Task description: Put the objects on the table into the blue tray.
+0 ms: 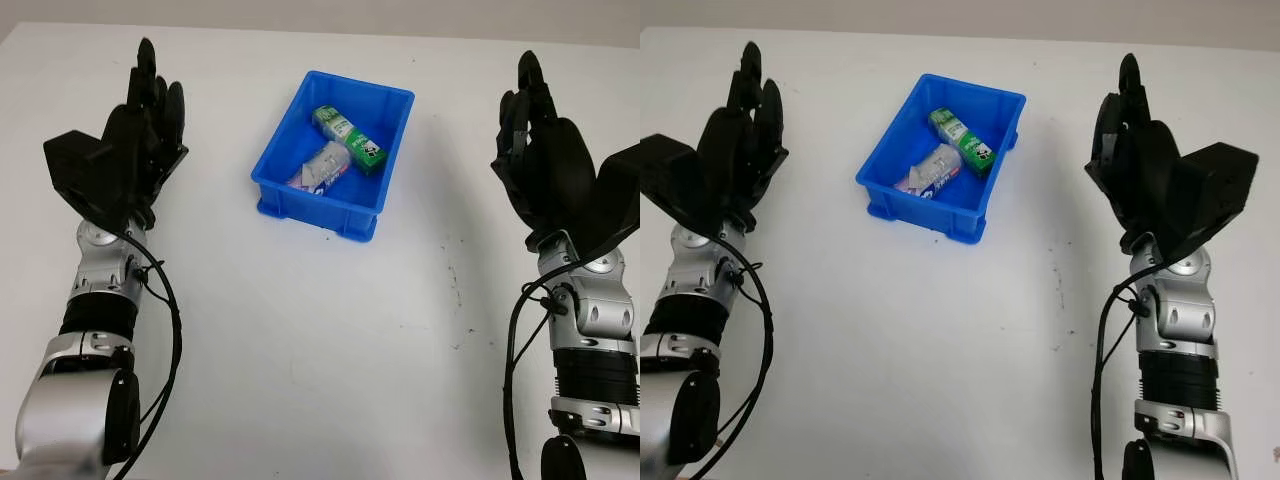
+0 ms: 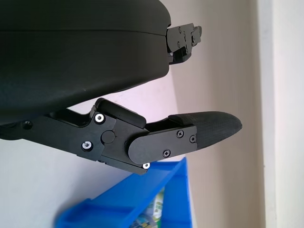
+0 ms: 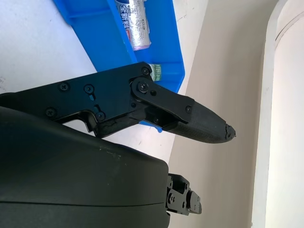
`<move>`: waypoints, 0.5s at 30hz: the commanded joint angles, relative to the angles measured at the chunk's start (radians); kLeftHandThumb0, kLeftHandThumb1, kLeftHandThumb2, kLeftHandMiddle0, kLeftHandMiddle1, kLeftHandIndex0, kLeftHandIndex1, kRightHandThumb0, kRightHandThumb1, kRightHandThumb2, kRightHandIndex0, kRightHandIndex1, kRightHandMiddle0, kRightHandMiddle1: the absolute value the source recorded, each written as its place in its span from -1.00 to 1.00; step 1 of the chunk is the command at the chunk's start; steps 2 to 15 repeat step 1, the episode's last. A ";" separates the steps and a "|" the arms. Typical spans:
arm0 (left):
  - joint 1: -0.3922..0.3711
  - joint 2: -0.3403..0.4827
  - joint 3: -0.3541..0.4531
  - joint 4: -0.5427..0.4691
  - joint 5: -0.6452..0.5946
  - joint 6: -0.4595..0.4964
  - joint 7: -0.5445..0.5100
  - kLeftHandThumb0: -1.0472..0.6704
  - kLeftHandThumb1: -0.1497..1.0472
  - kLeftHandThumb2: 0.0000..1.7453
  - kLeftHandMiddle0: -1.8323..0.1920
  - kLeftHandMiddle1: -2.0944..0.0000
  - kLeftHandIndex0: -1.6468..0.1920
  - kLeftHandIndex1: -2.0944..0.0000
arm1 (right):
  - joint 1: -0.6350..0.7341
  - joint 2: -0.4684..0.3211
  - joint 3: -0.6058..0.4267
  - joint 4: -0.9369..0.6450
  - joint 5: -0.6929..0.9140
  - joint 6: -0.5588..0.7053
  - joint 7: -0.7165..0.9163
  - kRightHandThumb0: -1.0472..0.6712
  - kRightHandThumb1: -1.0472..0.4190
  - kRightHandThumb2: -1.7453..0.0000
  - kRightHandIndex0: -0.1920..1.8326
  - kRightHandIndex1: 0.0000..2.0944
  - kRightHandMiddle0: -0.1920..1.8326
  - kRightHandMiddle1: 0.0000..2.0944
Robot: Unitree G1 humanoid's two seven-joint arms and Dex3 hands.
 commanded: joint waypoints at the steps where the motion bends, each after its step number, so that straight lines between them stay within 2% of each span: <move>1: 0.024 -0.005 0.010 -0.029 -0.011 0.003 -0.007 -0.66 1.00 -0.29 1.00 1.00 1.00 1.00 | -0.003 0.008 0.004 -0.012 0.002 0.005 -0.003 -0.59 -1.00 0.06 -1.00 -1.00 -1.00 -1.00; 15: 0.024 -0.005 0.010 -0.029 -0.011 0.003 -0.007 -0.66 1.00 -0.29 1.00 1.00 1.00 1.00 | -0.003 0.008 0.004 -0.012 0.002 0.005 -0.003 -0.59 -1.00 0.06 -1.00 -1.00 -1.00 -1.00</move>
